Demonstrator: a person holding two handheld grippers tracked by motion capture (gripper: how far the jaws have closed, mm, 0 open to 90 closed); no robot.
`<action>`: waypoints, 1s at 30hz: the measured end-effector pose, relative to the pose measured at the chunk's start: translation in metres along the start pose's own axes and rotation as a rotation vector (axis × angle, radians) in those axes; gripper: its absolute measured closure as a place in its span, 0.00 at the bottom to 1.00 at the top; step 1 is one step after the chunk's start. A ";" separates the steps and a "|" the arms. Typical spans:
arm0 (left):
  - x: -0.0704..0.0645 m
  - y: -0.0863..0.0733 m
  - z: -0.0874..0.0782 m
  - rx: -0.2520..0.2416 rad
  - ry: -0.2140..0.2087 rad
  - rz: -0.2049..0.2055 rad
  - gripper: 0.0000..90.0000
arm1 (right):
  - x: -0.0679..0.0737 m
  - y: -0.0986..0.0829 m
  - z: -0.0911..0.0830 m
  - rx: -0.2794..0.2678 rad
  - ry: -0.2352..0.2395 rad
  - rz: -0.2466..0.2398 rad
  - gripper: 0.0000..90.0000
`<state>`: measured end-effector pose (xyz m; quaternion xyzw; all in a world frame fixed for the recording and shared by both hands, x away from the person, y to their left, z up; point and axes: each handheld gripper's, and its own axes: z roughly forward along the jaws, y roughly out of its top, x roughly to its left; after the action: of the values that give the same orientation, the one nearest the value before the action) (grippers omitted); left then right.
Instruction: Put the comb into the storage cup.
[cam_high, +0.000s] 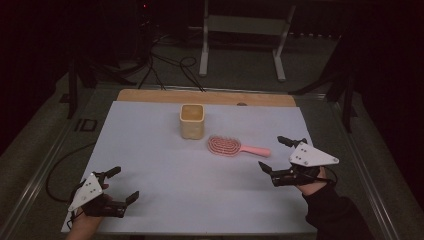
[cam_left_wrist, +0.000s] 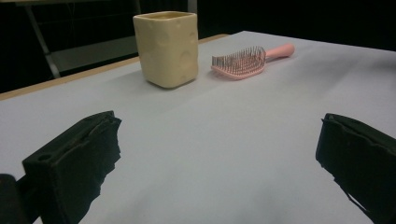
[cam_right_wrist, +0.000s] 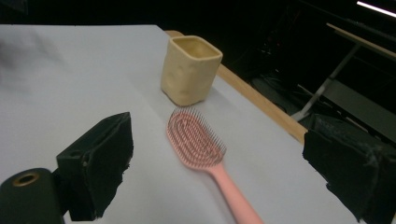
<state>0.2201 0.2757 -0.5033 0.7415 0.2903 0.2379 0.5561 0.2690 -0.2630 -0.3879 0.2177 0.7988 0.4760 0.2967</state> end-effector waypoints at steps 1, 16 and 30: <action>0.000 0.000 0.000 -0.002 0.000 0.001 0.00 | -0.004 0.004 0.002 0.004 -0.002 -0.011 0.09; -0.001 0.000 0.000 0.001 -0.004 0.007 0.00 | -0.040 0.021 0.028 0.007 0.000 0.016 0.09; -0.001 0.000 0.000 -0.001 -0.003 0.009 0.00 | -0.065 0.009 0.064 0.066 0.007 0.090 0.09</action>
<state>0.2194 0.2748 -0.5029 0.7429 0.2859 0.2393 0.5560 0.3609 -0.2598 -0.3864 0.2613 0.8044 0.4632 0.2648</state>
